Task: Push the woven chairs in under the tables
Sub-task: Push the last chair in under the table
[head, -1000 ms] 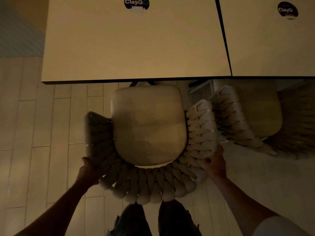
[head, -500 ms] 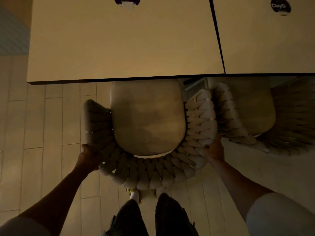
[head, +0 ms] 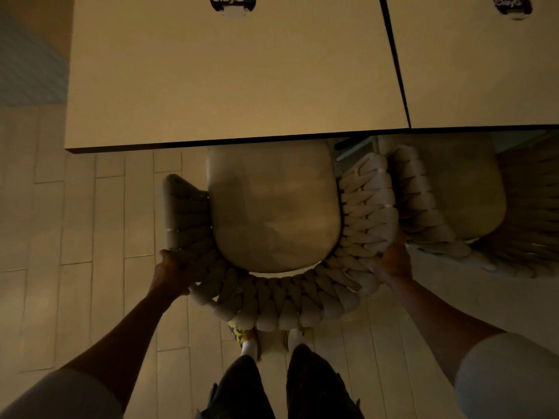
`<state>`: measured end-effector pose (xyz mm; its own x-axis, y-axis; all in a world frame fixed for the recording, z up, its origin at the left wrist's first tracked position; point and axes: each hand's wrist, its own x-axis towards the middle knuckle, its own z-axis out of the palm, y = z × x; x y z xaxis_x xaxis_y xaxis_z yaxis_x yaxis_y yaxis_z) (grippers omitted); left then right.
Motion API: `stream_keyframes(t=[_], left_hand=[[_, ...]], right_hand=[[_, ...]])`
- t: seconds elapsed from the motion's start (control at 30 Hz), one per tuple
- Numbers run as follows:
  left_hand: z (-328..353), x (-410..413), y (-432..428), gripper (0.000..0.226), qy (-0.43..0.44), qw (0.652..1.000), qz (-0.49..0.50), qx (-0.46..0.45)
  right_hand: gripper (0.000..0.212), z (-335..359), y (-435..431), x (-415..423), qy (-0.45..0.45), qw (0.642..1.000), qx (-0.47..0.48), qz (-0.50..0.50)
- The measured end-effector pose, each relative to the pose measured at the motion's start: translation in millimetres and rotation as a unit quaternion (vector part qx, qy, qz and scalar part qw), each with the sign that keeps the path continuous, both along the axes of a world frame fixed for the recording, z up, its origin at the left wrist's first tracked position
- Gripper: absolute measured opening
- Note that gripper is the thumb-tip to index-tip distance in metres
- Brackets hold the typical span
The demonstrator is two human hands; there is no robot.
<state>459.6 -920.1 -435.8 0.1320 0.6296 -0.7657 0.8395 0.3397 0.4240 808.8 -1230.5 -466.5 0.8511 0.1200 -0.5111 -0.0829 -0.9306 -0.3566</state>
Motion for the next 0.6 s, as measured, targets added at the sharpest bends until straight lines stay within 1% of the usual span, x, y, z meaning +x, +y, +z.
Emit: stream_keyframes(t=[0.07,0.17,0.27,0.4,0.6], left_hand=[[0,-1,1,0.047,-0.001,1.0,0.002,0.003],[-3,-4,2,0.054,0.001,1.0,-0.023,0.016],[-9,-6,4,0.05,0.0,0.999,-0.035,0.032],[-10,1,3,0.048,-0.009,0.998,-0.048,0.045],[-11,6,7,0.054,-0.005,0.998,-0.052,0.039]], right_hand=[[0.095,-3,0,0,0.003,1.0,-0.008,0.003],[0.1,-2,1,3,0.01,1.0,-0.013,-0.004],[0.086,1,2,5,0.013,1.0,-0.024,0.001],[0.082,1,2,6,0.006,1.0,-0.022,0.003],[0.084,5,6,8,0.008,1.0,-0.007,0.0]])
